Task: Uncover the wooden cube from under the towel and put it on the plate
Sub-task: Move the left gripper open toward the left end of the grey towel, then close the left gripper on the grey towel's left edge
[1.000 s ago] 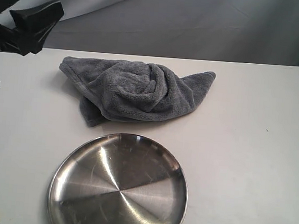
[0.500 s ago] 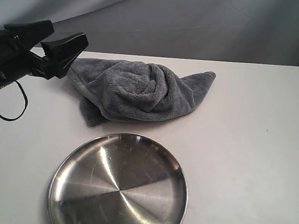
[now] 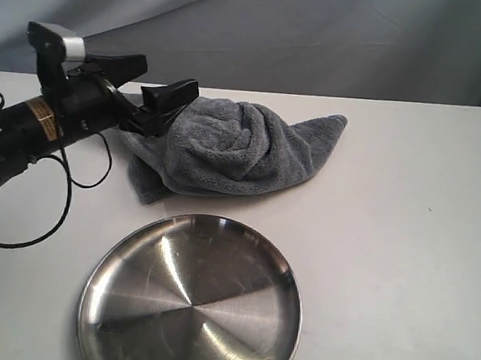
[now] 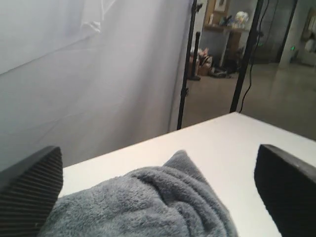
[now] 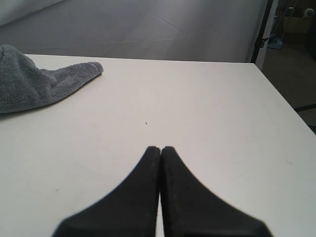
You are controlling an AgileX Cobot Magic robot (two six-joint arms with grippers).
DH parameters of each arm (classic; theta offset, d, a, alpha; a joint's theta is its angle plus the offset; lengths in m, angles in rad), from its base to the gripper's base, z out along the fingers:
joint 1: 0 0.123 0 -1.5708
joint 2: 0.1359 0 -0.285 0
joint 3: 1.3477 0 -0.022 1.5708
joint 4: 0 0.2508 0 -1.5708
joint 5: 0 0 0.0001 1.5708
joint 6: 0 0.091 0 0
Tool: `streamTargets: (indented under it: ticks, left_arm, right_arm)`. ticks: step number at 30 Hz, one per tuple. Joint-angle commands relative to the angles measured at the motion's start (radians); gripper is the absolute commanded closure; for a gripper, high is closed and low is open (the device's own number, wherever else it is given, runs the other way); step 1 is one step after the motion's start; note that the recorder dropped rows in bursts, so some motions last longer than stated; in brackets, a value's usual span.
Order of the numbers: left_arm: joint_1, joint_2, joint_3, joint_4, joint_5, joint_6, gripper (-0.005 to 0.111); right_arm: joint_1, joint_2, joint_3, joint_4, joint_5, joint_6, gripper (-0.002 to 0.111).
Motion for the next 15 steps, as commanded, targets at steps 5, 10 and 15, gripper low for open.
streamTargets:
  ticks: [5,10,15]
  left_arm:
    - [-0.021,0.096,-0.084,-0.015,0.122,0.01,0.002]
    - [-0.021,0.152,-0.084,0.011,0.122,0.017,0.002]
    - [-0.021,0.18,-0.084,0.011,0.117,0.019,0.002]
  right_arm:
    - [-0.005,-0.004,0.004,0.0,0.001,0.008,0.108]
    - [-0.005,-0.004,0.004,0.0,0.001,0.008,0.108]
    - [-0.005,-0.004,0.004,0.0,0.001,0.008,0.108]
